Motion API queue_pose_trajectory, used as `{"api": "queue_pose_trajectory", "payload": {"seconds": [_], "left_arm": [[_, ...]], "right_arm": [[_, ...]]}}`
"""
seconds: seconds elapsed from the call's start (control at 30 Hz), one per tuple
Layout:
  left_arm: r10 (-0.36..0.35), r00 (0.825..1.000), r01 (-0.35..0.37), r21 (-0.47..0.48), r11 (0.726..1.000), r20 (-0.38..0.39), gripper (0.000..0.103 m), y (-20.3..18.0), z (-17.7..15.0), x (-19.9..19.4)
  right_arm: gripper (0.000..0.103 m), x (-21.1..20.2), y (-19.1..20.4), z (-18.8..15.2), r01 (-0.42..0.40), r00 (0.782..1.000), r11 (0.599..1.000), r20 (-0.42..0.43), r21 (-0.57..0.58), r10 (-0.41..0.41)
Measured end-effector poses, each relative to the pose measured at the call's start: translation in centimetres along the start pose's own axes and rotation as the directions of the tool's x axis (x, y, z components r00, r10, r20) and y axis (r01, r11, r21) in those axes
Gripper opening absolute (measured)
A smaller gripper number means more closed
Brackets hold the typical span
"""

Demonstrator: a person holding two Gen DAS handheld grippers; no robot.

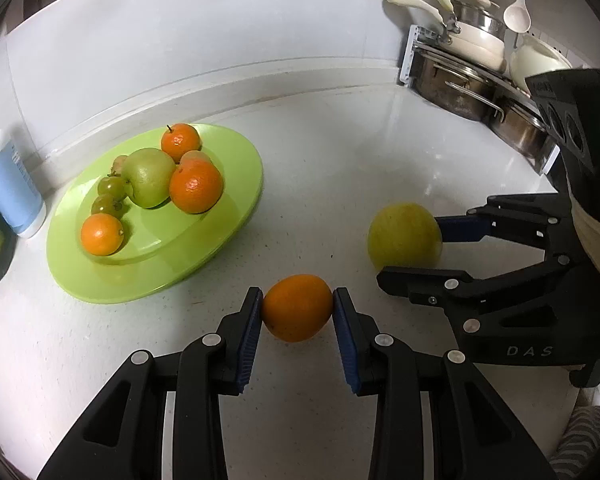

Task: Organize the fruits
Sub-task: 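Grasp the tangerine with the left tool while the right tool grasps the yellow fruit, then carry the tangerine and yellow fruit onto the green plate and open both tools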

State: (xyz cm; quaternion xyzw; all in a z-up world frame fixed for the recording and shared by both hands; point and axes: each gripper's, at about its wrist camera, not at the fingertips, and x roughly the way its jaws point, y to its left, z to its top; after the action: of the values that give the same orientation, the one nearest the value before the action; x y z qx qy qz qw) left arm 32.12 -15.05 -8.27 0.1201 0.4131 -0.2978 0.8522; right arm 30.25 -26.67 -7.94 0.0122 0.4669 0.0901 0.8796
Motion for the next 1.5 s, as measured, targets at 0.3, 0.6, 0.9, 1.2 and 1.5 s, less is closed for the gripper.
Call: {"api": "queue_pose_trajectory", "payload": {"seconds": [0.3,0.6,0.9,1.2,1.5], "left_arm": [[0.006,1.0,-0.006,-0.02,1.0,0.022,0.035,0.3,-0.2,-1.3],[0.02,0.998,-0.017,-0.047,0.999,0.06,0.035,0.5,-0.6,-3.8],[0.055,0.99,-0.044,-0.082,0.996,0.131,0.035,0.8,-1.0,-7.7],[0.082,0.978,-0.062,-0.109,0.992,0.19,0.035,1.7,-1.1,-11.2],[0.106,0.97,-0.073,-0.155,0.985,0.219,0.035,4.1,-1.3,-13.5]], "right_arm": [[0.052,-0.9,0.3,-0.1,0.007,1.0,1.0,0.023,-0.001,-0.007],[0.052,-3.1,1.5,0.0,0.013,0.998,1.0,0.068,-0.009,-0.012],[0.052,-5.7,2.9,-0.1,0.014,0.994,1.0,0.111,-0.014,-0.012],[0.052,-8.0,5.1,0.4,0.003,0.986,1.0,0.168,-0.023,0.001],[0.052,-9.2,7.8,1.9,-0.021,0.973,1.0,0.231,-0.019,0.025]]}}
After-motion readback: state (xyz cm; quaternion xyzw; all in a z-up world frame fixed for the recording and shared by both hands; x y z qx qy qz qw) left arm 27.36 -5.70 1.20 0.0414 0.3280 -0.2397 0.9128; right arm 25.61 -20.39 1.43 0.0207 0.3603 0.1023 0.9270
